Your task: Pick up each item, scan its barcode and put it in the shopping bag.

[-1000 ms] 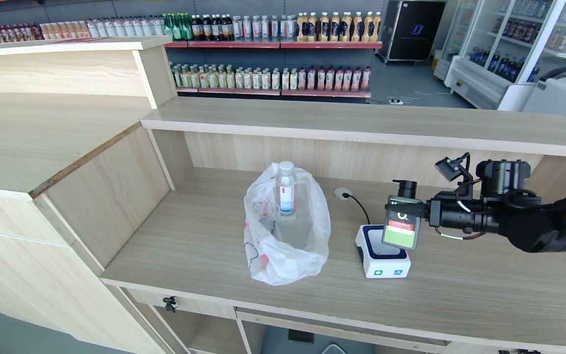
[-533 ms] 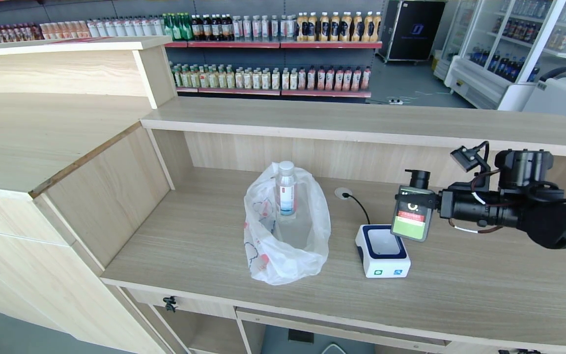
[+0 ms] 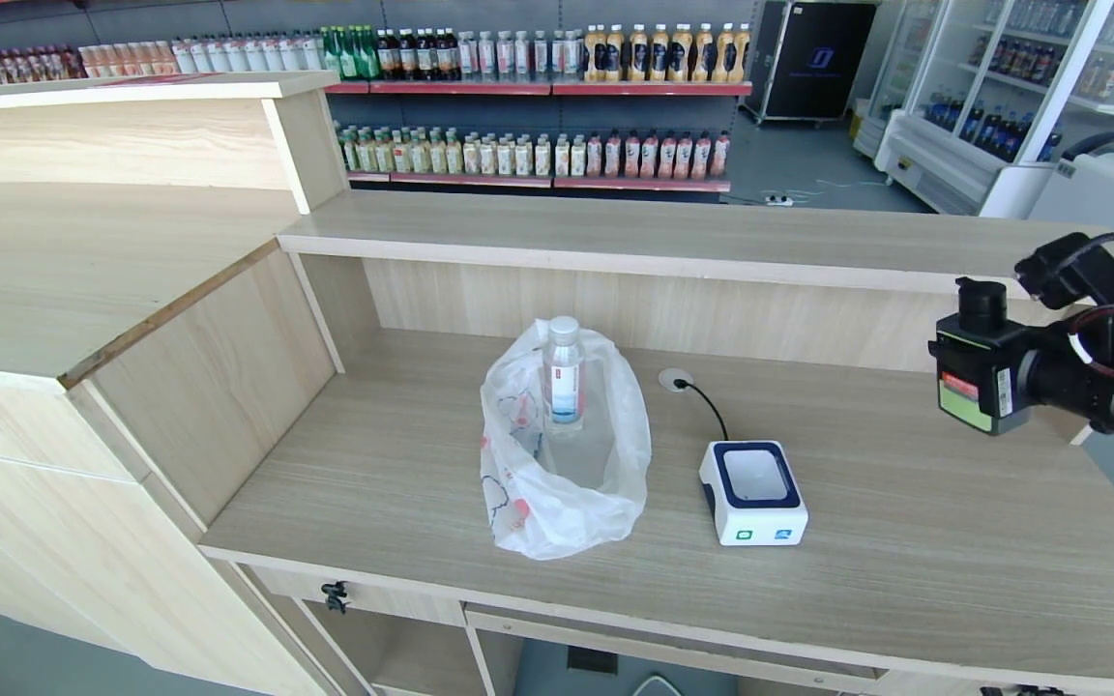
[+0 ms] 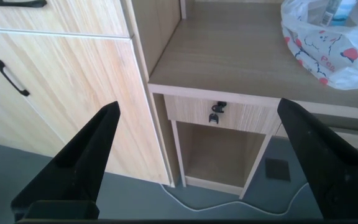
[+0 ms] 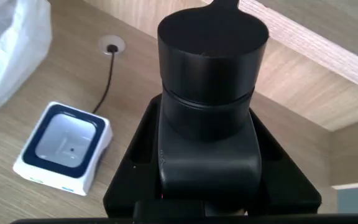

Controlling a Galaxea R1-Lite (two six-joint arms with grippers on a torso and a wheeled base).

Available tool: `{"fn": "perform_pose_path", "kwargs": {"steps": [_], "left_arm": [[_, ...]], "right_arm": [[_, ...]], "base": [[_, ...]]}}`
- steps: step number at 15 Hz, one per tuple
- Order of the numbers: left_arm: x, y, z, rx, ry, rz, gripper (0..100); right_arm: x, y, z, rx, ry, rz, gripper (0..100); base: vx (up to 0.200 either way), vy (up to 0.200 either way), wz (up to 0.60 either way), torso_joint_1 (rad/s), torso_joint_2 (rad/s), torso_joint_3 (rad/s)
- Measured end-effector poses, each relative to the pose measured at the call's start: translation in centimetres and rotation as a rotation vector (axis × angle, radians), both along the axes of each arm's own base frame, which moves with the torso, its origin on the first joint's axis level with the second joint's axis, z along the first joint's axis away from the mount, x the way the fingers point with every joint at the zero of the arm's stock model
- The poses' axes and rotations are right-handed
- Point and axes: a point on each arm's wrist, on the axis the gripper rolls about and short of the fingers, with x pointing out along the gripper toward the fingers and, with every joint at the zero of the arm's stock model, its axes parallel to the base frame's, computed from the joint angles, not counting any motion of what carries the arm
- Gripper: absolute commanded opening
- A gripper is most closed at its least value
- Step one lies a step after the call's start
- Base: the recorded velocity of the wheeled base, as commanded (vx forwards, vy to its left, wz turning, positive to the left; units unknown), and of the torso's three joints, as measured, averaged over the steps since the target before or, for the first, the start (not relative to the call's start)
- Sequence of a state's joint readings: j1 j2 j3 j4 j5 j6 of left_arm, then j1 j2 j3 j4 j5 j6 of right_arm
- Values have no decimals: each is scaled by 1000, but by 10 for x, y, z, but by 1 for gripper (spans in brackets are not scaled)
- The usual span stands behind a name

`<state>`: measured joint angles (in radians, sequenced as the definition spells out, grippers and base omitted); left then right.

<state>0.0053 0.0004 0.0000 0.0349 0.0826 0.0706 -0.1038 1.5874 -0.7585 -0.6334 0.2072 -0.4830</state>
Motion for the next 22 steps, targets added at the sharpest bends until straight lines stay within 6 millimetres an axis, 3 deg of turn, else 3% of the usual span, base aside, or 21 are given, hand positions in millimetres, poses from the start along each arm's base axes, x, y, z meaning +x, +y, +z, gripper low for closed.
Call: {"fn": "perform_pose_path", "kwargs": {"steps": [2, 6, 13, 18, 22], "left_arm": [[0, 0, 0, 0, 0, 0, 100], [0, 0, 0, 0, 0, 0, 100], [0, 0, 0, 0, 0, 0, 100], [0, 0, 0, 0, 0, 0, 100], [0, 0, 0, 0, 0, 0, 100]], "right_arm": [[-14, -11, 4, -132, -28, -60, 0], [-26, -13, 10, -107, -53, -76, 0], [-28, 12, 14, -22, -72, -8, 0], [-28, 23, 8, 134, -9, 117, 0], [-20, 27, -1, 181, 9, 337, 0]], "base": [[0, 0, 0, 0, 0, 0], [0, 0, 450, -3, -1, 1], [0, 0, 600, 4, 5, 2], [0, 0, 0, 0, 0, 0], [0, 0, 0, 0, 0, 0]]}}
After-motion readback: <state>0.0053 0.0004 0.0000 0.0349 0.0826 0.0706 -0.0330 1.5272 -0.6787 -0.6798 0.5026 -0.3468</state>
